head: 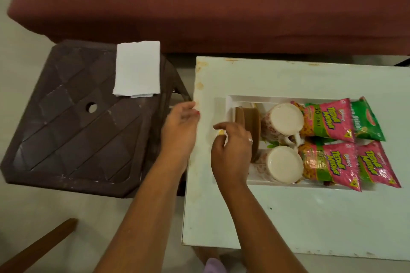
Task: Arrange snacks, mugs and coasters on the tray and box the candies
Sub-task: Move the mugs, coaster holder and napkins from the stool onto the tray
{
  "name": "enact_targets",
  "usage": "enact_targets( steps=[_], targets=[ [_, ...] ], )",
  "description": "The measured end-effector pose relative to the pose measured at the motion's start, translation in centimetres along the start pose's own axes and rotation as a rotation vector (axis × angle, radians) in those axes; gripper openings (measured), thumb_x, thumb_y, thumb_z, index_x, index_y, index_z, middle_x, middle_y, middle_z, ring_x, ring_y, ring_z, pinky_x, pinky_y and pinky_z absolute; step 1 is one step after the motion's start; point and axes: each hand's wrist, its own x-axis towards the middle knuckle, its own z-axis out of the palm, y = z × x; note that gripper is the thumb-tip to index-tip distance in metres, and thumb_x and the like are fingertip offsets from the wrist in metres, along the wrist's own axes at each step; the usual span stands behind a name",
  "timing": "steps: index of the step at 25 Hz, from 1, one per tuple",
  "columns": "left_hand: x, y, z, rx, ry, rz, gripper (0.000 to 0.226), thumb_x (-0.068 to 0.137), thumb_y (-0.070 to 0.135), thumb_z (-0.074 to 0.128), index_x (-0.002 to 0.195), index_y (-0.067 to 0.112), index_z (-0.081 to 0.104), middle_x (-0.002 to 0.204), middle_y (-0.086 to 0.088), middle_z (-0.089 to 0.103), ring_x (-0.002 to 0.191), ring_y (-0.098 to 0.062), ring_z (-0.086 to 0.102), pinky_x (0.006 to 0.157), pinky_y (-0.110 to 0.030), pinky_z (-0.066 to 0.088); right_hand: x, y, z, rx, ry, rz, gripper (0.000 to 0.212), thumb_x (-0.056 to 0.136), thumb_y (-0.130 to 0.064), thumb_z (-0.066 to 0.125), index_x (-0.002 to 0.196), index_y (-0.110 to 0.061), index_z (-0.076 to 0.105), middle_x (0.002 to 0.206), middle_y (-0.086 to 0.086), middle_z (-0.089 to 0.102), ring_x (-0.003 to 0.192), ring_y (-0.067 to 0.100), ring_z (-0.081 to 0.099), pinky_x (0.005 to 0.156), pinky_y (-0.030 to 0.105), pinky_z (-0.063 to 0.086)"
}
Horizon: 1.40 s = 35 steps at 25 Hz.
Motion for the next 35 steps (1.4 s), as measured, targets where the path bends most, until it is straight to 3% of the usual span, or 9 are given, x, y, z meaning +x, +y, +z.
enact_targets(
  steps=[3, 6, 10, 12, 20, 24, 26, 30, 35],
  targets=[
    [3.0, 0.5, -5.2, -0.029, 0.213, 0.063, 0.018, 0.087, 0.019, 0.057, 0.094, 0.036, 0.061, 0.105, 0.008, 0.065, 0.099, -0.011, 0.061, 0.081, -0.031, 0.050, 2.1, -4.1, 2.2, 0.117, -0.156, -0.114, 0.028, 0.088, -0.010, 0.049, 0.109, -0.023, 0.063, 0.117, -0.003, 0.063, 0.109, 0.014, 0.054, 0.092, 0.024, 0.045],
    [7.1, -0.1, -9.4, 0.187, 0.368, 0.065, 0.024, 0.088, 0.019, 0.056, 0.109, 0.028, 0.061, 0.126, -0.007, 0.056, 0.118, -0.027, 0.051, 0.101, -0.044, 0.045, 4.5, -7.8, 5.4, 0.087, -0.315, -0.248, 0.038, 0.090, -0.013, 0.048, 0.126, -0.023, 0.054, 0.132, 0.001, 0.053, 0.120, 0.018, 0.047, 0.101, 0.032, 0.042],
    [9.8, -0.5, -10.8, 0.525, 0.263, 0.115, 0.045, 0.091, 0.024, 0.055, 0.134, 0.020, 0.044, 0.141, -0.012, 0.043, 0.130, -0.032, 0.038, 0.108, -0.049, 0.036, 7.0, -10.1, 9.1, -0.078, -0.517, -0.194, 0.050, 0.093, -0.023, 0.048, 0.142, -0.023, 0.034, 0.150, 0.006, 0.027, 0.134, 0.030, 0.030, 0.108, 0.040, 0.036],
    [10.3, -0.5, -10.5, 0.556, 0.216, 0.165, 0.046, 0.092, 0.027, 0.054, 0.136, 0.020, 0.042, 0.143, -0.010, 0.041, 0.132, -0.031, 0.035, 0.109, -0.048, 0.034, 7.1, -10.1, 10.4, -0.082, -0.539, -0.158, 0.049, 0.094, -0.023, 0.048, 0.142, -0.021, 0.035, 0.149, 0.007, 0.028, 0.133, 0.030, 0.032, 0.106, 0.037, 0.038],
    [11.3, 0.5, -11.5, -0.157, 0.272, -0.091, 0.016, 0.090, 0.021, 0.059, 0.100, 0.009, 0.064, 0.110, -0.008, 0.066, 0.096, -0.016, 0.061, 0.082, -0.027, 0.050, 7.1, -9.6, 10.1, 0.190, -0.334, -0.052, 0.030, 0.091, -0.014, 0.056, 0.120, -0.008, 0.061, 0.126, 0.008, 0.059, 0.113, 0.018, 0.055, 0.096, 0.023, 0.043],
    [9.7, 0.3, -11.2, -0.358, 0.261, -0.172, 0.003, 0.083, 0.007, 0.067, 0.083, 0.009, 0.064, 0.103, -0.010, 0.068, 0.100, -0.020, 0.065, 0.070, -0.021, 0.053, 6.4, -8.3, 9.1, 0.412, -0.304, 0.150, 0.027, 0.086, -0.008, 0.063, 0.112, -0.016, 0.065, 0.120, 0.002, 0.063, 0.105, 0.012, 0.057, 0.091, 0.024, 0.051],
    [8.6, 0.0, -10.6, -0.386, 0.203, -0.186, 0.012, 0.081, 0.001, 0.066, 0.085, 0.012, 0.064, 0.099, -0.007, 0.069, 0.101, -0.020, 0.065, 0.066, -0.020, 0.054, 6.2, -7.5, 8.1, 0.516, -0.360, 0.229, 0.041, 0.085, -0.003, 0.061, 0.118, -0.028, 0.057, 0.128, -0.003, 0.055, 0.112, 0.014, 0.052, 0.088, 0.031, 0.056],
    [5.4, 0.3, -8.5, -0.437, -0.023, -0.189, 0.037, 0.081, -0.005, 0.059, 0.110, 0.016, 0.063, 0.110, -0.002, 0.070, 0.100, -0.017, 0.066, 0.060, -0.021, 0.054, 6.0, -5.2, 4.3, 0.539, -0.491, 0.257, 0.051, 0.088, -0.002, 0.053, 0.126, -0.037, 0.049, 0.126, -0.012, 0.043, 0.108, 0.011, 0.042, 0.080, 0.020, 0.050],
    [0.1, 0.0, -2.8, -0.341, -0.136, -0.083, 0.049, 0.080, -0.009, 0.058, 0.115, 0.024, 0.061, 0.103, 0.011, 0.071, 0.093, -0.006, 0.069, 0.064, -0.020, 0.057, 4.3, -0.9, -2.0, 0.407, -0.478, 0.199, 0.051, 0.091, -0.005, 0.048, 0.131, -0.035, 0.045, 0.133, -0.009, 0.043, 0.113, 0.012, 0.042, 0.099, 0.037, 0.046]
  ],
)
